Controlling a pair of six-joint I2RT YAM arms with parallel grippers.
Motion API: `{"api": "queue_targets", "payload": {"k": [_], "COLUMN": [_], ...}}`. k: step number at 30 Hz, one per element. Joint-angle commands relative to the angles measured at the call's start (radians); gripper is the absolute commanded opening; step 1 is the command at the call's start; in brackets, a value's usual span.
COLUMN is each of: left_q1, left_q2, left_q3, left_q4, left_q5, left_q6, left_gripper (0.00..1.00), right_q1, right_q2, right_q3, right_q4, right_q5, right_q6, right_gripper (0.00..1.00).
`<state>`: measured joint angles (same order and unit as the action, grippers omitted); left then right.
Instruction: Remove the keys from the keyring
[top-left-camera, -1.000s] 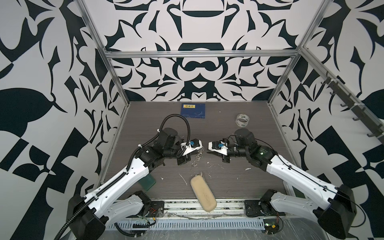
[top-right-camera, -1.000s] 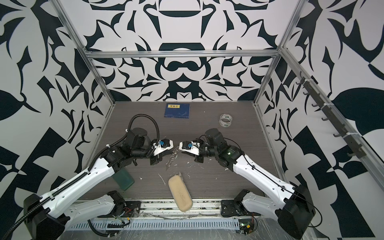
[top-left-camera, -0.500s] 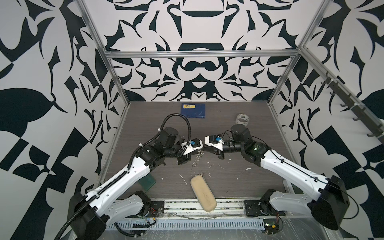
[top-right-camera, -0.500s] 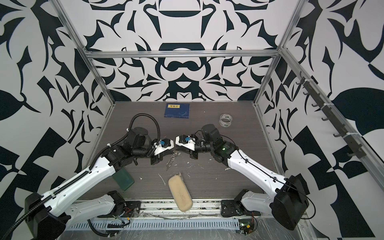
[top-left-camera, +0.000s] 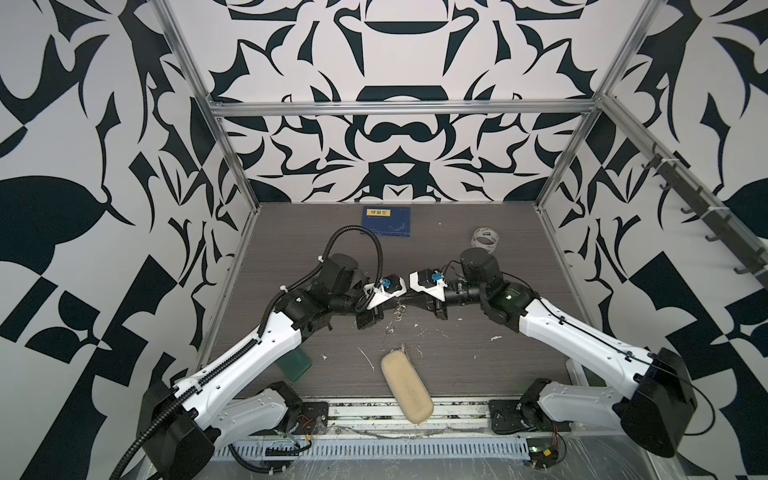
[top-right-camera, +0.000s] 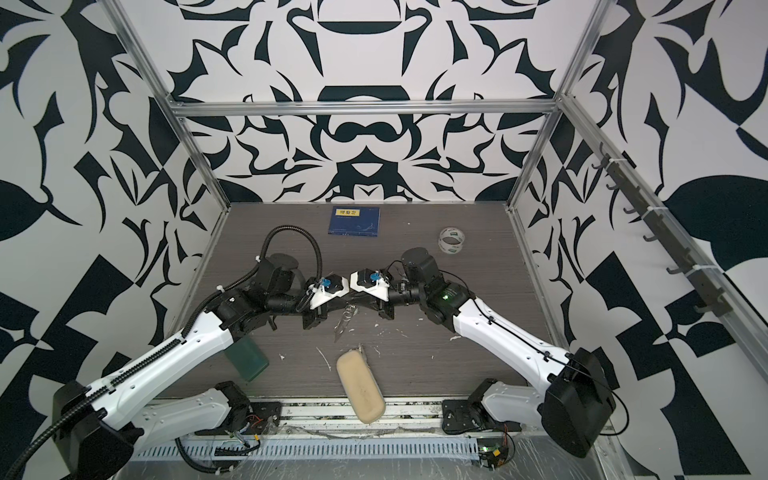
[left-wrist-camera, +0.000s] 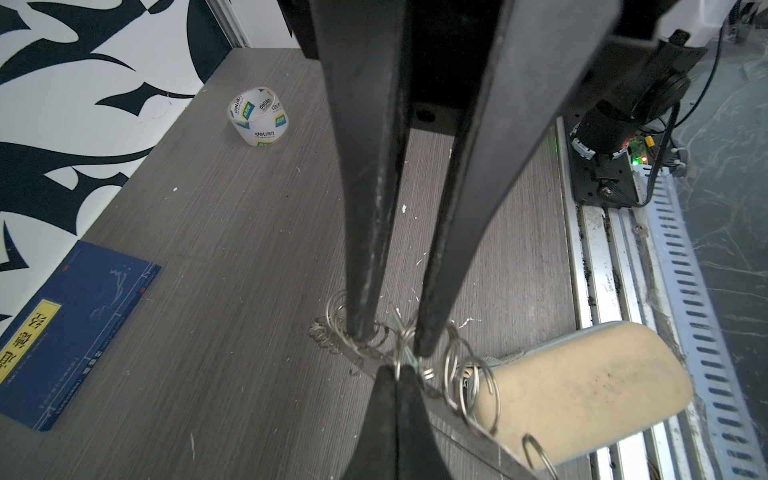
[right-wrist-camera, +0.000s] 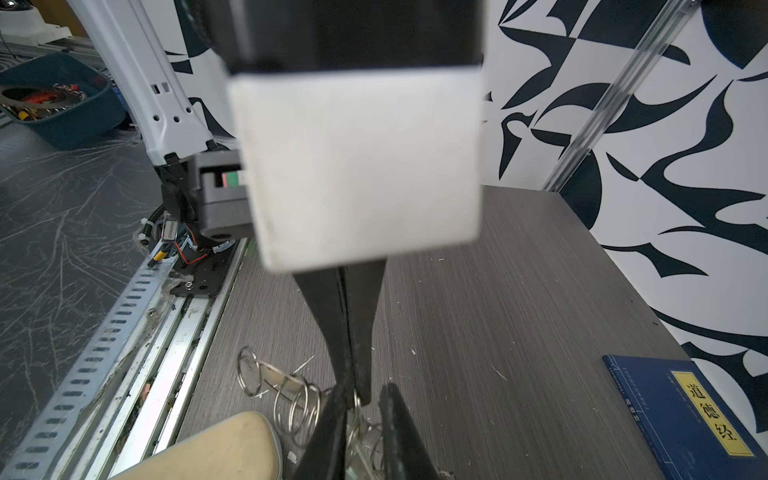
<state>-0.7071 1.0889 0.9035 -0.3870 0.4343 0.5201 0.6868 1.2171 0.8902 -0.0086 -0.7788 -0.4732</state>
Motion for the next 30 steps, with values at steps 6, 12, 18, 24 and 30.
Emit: {"api": "queue_targets", "payload": {"k": [6, 12, 18, 24, 30], "left_q1": [0.003, 0.003, 0.004, 0.004, 0.006], "left_q2": [-0.009, -0.021, -0.036, -0.052, -0.066], "left_q3": [0.032, 0.026, 0.008, 0.000, -0.017], "left_q4": [0.009, 0.008, 0.029, 0.054, 0.067], "left_q5": [0.031, 0.032, 0.043, 0.044, 0.026], "left_q6": [-0.005, 0.001, 0.024, 0.039, 0.026], "left_gripper": [0.00, 0.00, 0.00, 0.00, 0.11], "right_q1": [0.013, 0.016, 0.019, 0.025, 0.025], "right_q2": [0.031, 0.040, 0.060, 0.072, 0.040], "right_q3": [0.034, 0.029, 0.055, 0.075, 0.059], "right_q4": [0.027, -0.001, -0.060, -0.119, -0.063], "right_q5": [-0.014, 0.009, 0.018, 0.028, 0.013], "right_q6": [-0.003, -0.030, -0.066, -0.088, -0.056], "right_gripper": [0.19, 0.14, 0.02, 0.01, 0.00]}}
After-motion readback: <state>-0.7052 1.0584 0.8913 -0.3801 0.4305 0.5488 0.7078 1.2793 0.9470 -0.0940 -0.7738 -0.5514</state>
